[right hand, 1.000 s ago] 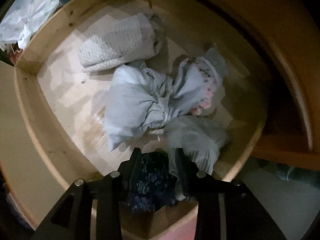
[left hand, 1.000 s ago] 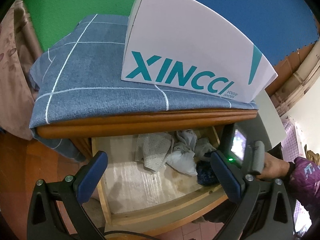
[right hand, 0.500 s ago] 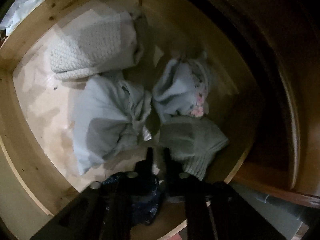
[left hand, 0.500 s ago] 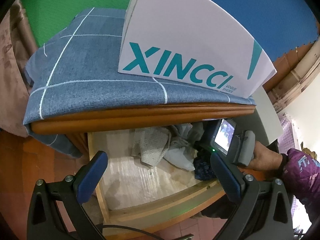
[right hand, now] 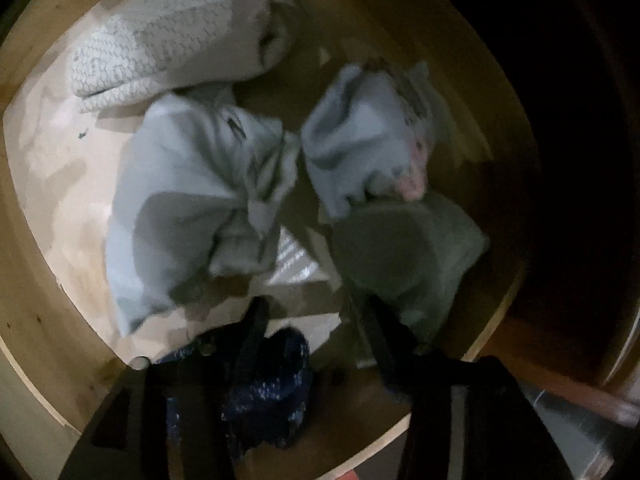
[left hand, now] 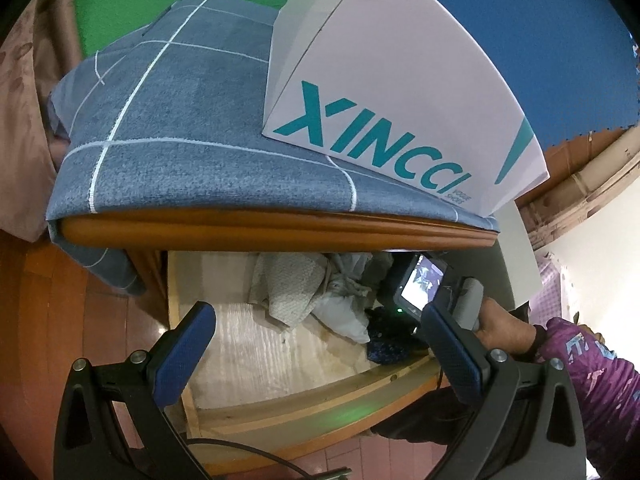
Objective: Take underwear out of drawer
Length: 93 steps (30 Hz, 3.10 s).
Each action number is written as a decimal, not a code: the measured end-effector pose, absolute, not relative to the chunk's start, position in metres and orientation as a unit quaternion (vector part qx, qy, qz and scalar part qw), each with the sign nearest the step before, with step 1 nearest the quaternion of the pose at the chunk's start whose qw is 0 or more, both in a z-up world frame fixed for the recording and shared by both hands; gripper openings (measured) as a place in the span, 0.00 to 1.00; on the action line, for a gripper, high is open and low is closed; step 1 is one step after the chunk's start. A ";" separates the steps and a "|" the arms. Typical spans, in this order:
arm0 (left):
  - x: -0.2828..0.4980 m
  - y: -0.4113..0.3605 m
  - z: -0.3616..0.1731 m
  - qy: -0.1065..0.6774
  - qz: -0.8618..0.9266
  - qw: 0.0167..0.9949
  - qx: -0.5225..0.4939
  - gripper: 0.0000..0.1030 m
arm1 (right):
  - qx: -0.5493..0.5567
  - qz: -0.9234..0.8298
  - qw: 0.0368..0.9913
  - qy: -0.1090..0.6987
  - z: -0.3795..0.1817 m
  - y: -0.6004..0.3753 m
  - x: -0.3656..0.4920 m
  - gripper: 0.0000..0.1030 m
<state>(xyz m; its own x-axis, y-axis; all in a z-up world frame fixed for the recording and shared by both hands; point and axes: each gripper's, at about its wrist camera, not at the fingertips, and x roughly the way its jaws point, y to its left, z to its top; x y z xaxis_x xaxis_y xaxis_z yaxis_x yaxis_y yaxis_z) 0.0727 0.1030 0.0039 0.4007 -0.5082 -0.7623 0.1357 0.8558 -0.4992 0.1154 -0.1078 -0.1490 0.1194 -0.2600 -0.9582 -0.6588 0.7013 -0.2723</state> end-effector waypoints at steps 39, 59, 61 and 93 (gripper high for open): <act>0.071 0.101 0.003 0.509 -0.187 0.826 -0.158 0.99 | -0.256 0.242 0.684 0.638 0.000 -0.084 0.076 0.31; 0.050 0.068 0.024 0.456 -0.185 0.869 -0.048 0.99 | -0.078 0.257 0.876 0.400 0.297 -0.148 0.010 0.31; 0.047 0.063 0.026 0.445 -0.187 0.875 -0.027 0.99 | -0.074 0.241 0.887 0.387 0.316 -0.163 0.033 0.31; 0.041 0.041 0.021 0.436 -0.181 0.880 0.060 0.99 | -0.088 0.106 0.870 0.473 0.099 -0.156 0.201 0.40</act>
<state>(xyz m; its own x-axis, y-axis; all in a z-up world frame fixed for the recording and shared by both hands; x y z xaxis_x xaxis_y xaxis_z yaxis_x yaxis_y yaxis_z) 0.0406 0.0406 0.0214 0.5549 -0.2658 -0.7883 0.3707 0.9273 -0.0517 0.2006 -0.1557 0.0993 0.5295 0.1014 -0.8422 -0.2686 0.9618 -0.0531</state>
